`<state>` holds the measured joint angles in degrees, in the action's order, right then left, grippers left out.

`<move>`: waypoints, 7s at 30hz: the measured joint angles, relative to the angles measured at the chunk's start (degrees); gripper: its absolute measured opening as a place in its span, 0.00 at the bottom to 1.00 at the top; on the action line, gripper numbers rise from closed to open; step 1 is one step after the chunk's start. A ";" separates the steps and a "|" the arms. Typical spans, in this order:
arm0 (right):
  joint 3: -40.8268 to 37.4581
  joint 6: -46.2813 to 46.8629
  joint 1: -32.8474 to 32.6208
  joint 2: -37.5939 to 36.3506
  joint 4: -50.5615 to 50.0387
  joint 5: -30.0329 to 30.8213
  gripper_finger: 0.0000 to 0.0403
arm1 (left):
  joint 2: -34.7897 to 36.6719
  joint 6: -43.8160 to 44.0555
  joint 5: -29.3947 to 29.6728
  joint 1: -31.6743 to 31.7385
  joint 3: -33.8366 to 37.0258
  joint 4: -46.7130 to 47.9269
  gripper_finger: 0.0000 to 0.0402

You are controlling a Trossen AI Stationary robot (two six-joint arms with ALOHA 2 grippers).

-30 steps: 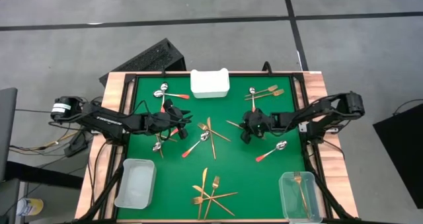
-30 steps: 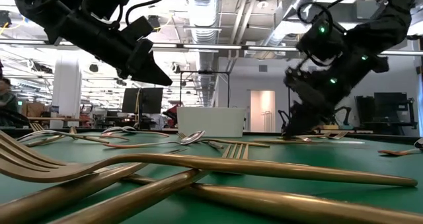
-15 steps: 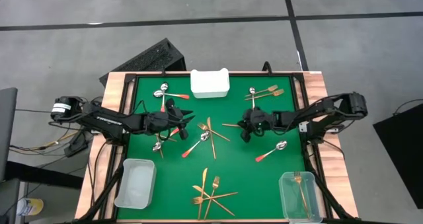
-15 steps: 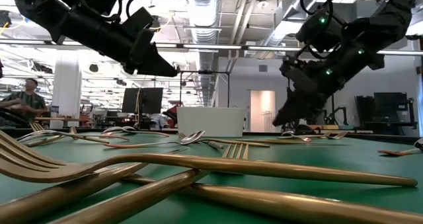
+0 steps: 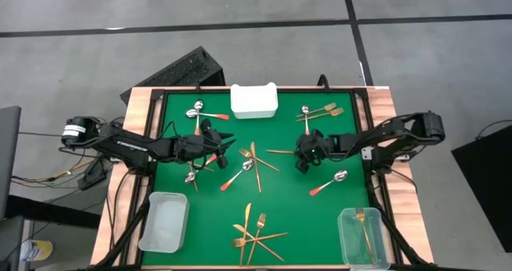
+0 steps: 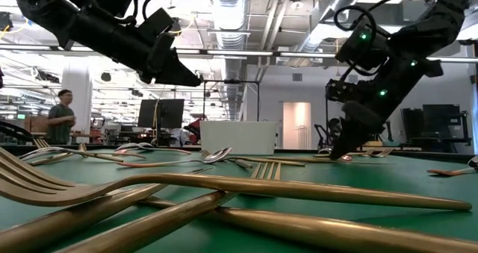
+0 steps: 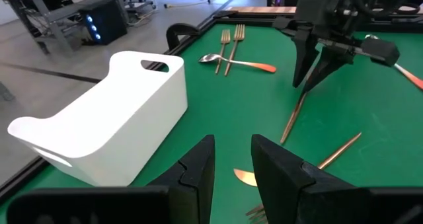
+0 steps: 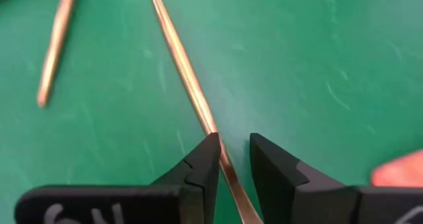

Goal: Sort silverware by color (type)
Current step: Put the gold table knife into the white bin

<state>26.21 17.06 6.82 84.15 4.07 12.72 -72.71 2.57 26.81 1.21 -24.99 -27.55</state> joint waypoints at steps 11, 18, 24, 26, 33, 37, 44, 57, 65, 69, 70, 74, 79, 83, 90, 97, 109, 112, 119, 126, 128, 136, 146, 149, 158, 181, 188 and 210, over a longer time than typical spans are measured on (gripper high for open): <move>-0.19 0.70 0.04 1.66 3.09 -1.91 0.16 | 0.00 0.09 -0.04 0.00 0.00 0.33 0.22; -0.32 -1.05 0.40 -0.23 2.76 -2.53 0.20 | 0.00 0.24 -0.01 0.00 0.00 1.28 0.22; -0.10 -2.63 0.84 -0.41 -0.59 -2.50 0.21 | 0.00 -1.93 0.85 0.00 0.00 2.93 0.22; -0.08 -5.53 0.82 -0.45 -1.22 -2.48 0.19 | 0.00 -3.73 0.98 0.00 0.00 2.94 0.22; -0.13 -1.91 0.82 -0.49 -1.18 -2.28 0.07 | 0.00 -2.04 1.07 0.00 0.00 2.97 0.22; -0.13 -2.07 0.79 -0.50 -1.51 -1.19 0.04 | 0.00 -1.90 1.11 0.00 0.00 3.47 0.22; -0.27 -0.57 0.48 -1.40 -0.34 0.16 0.02 | 0.00 1.81 1.14 0.00 -0.02 6.38 0.22; -0.34 -1.47 1.97 -9.01 0.86 3.98 0.18 | 0.00 5.75 1.20 0.02 -0.02 10.19 0.22; -0.26 -3.60 3.44 -1.48 10.18 1.95 0.32 | -0.02 5.79 1.91 0.00 -0.02 10.16 0.22; -0.24 -3.73 3.86 3.22 14.85 1.91 0.35 | -0.02 5.84 4.11 0.02 -0.02 10.12 0.22; -0.26 -3.93 3.86 4.44 16.34 1.89 0.35 | -0.02 5.96 4.11 0.02 -0.02 10.12 0.22; -0.23 -4.32 3.86 8.47 20.88 1.86 0.35 | -0.02 6.20 4.27 0.02 -0.02 10.10 0.22; -0.17 -5.60 3.86 12.02 26.66 2.25 0.35 | -0.02 7.23 4.57 0.02 -0.02 10.10 0.22; -0.02 -6.43 4.18 15.90 31.38 2.58 0.33 | -0.02 7.21 4.63 0.02 -0.02 10.10 0.22; 0.20 -5.31 4.06 20.11 33.01 3.16 0.15 | -0.02 7.23 3.99 -0.09 -0.02 10.19 0.22; 0.11 -5.18 3.84 20.37 33.98 3.61 0.07 | -0.02 7.27 3.63 -0.09 -0.02 10.19 0.22; -0.33 -5.82 1.33 3.67 34.64 -0.45 0.07 | -0.04 8.26 2.99 -0.11 -0.02 10.65 0.22; -0.33 -7.19 0.95 -2.86 32.44 -1.30 0.07 | -0.04 8.03 3.04 -0.11 -0.02 10.44 0.22; -0.28 -8.69 1.17 -13.59 28.51 -6.14 0.07 | -0.83 5.92 3.13 -0.09 -0.02 1.01 0.22; -0.24 -12.70 1.09 -15.48 28.68 -7.00 0.07 | -5.27 -2.85 -8.67 0.49 -0.02 -20.26 0.32; -0.24 -13.10 0.58 -15.44 28.75 -7.23 0.07 | -6.75 -3.69 -10.08 1.12 -0.02 -24.73 0.37; 0.14 -15.16 -1.84 -15.44 28.62 -10.41 0.07 | -13.85 -11.63 -19.24 2.16 -6.41 -25.89 0.53; 1.78 -6.26 -2.32 -15.44 21.02 -7.19 0.07 | -21.50 -35.53 1.94 -3.95 -22.81 -7.87 0.53; 1.78 -4.95 -2.28 -15.44 20.54 -5.15 0.07 | -22.27 -37.40 4.19 -4.41 -24.99 -3.99 0.52; 1.80 -0.40 -1.38 -15.44 19.80 -5.08 0.07 | -22.23 -43.93 8.61 -4.37 -25.44 -2.57 0.52; 1.80 5.46 -0.29 -15.46 19.96 -4.60 0.08 | -29.36 -65.97 9.20 -3.41 -33.19 0.37 0.52; 1.80 5.60 -0.34 -15.46 20.06 -3.09 0.08 | -35.60 -65.70 14.84 -2.99 -38.06 1.05 0.52; 1.80 1.00 -0.27 -15.52 19.66 -1.60 0.16 | -37.05 -63.11 17.32 -2.44 -39.12 1.74 0.02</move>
<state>28.01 18.06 6.55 68.63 23.73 11.12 -109.75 -60.54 44.13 -1.22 -64.12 -25.81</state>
